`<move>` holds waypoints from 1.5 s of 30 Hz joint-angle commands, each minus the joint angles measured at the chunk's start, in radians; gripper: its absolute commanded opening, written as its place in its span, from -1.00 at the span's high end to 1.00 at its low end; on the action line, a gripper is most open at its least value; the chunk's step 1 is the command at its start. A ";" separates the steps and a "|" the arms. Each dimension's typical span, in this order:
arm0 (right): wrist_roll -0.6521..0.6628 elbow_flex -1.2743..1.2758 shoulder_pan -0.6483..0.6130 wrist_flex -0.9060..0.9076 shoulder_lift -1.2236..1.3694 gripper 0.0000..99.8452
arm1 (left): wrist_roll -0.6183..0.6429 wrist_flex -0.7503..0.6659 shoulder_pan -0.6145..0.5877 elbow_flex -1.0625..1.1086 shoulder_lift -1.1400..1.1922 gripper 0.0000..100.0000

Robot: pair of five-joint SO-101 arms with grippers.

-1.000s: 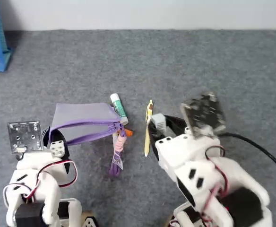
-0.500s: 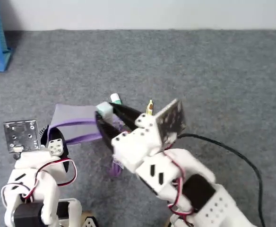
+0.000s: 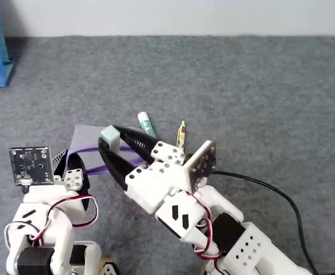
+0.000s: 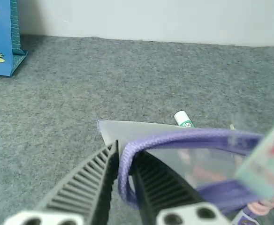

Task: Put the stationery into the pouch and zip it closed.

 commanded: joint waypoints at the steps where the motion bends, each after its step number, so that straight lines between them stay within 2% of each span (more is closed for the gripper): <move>1: 0.014 0.025 -0.031 -0.044 -0.024 0.98 | 0.012 -0.023 0.005 -0.064 0.015 0.98; 15: 0.017 0.077 0.070 -0.193 0.004 0.98 | 0.012 0.003 0.026 -0.067 0.014 0.98; 20: 0.078 0.077 0.068 -0.265 0.117 0.98 | 0.011 0.015 0.071 -0.071 0.012 0.98; 28: 0.083 0.077 0.071 -0.369 0.286 0.98 | 0.011 0.015 0.069 -0.071 0.012 0.98; 32: 0.167 0.078 0.068 -0.364 0.320 0.93 | 0.011 0.015 0.069 -0.071 0.012 0.98; 36: 0.175 0.078 0.068 -0.360 0.300 0.65 | 0.011 0.015 0.068 -0.068 0.012 0.98; 38: 0.176 0.078 0.067 -0.357 0.278 0.57 | 0.011 0.015 0.068 -0.068 0.012 0.98; 45: 0.173 0.071 0.070 -0.154 0.148 0.63 | 0.012 0.009 -0.012 -0.065 0.012 0.98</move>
